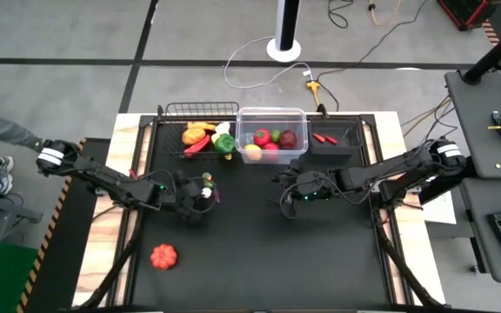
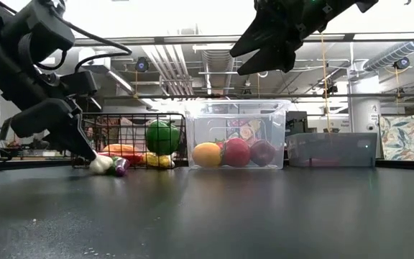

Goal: Sort produce into baskets
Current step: Put the garlic into the black bin

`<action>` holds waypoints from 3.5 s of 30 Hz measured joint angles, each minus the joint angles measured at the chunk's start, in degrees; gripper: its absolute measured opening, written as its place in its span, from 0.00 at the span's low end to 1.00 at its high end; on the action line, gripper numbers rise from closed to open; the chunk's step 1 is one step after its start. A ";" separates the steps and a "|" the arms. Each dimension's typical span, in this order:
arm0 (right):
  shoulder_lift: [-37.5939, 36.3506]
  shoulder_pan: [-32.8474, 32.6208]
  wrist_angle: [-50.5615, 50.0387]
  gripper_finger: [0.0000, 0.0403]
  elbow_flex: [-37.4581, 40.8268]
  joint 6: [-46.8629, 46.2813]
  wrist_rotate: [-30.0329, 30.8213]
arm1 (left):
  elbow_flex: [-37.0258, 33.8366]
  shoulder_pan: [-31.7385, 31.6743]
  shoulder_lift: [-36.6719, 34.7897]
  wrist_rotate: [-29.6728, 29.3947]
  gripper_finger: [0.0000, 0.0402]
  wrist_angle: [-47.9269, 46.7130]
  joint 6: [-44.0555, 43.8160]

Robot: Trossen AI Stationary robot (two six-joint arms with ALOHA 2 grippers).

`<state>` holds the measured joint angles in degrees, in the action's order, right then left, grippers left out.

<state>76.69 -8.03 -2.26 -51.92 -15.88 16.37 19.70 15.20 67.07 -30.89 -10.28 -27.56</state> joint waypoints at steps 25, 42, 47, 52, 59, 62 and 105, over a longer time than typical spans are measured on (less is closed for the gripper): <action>16.23 -4.35 31.11 0.77 0.96 19.13 0.25 | 9.19 3.63 1.65 0.02 0.00 21.40 12.12; 21.73 -4.33 21.43 0.77 -6.74 19.36 4.77 | 18.23 4.00 15.66 -0.09 0.00 24.30 12.19; 21.66 -4.33 20.51 0.77 -6.52 18.47 5.26 | 20.41 4.13 17.21 0.15 0.00 24.36 13.68; 21.64 -4.33 19.22 0.76 -6.51 17.97 6.12 | 20.31 4.31 16.43 0.05 0.00 23.76 13.62; 21.59 -4.33 18.80 0.68 -6.53 17.86 6.17 | 20.35 4.51 16.04 -0.04 0.00 22.96 13.58; 21.59 -4.33 18.94 0.63 -6.54 17.82 6.17 | 20.32 4.51 16.12 -0.04 0.00 22.83 13.18; -7.75 18.53 -23.21 0.36 -6.62 -11.57 6.17 | 30.94 4.57 11.43 -3.12 0.42 -21.56 -12.50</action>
<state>68.94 10.50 -25.47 -58.54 -27.45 22.55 50.64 19.77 78.50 -34.02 -31.84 -40.05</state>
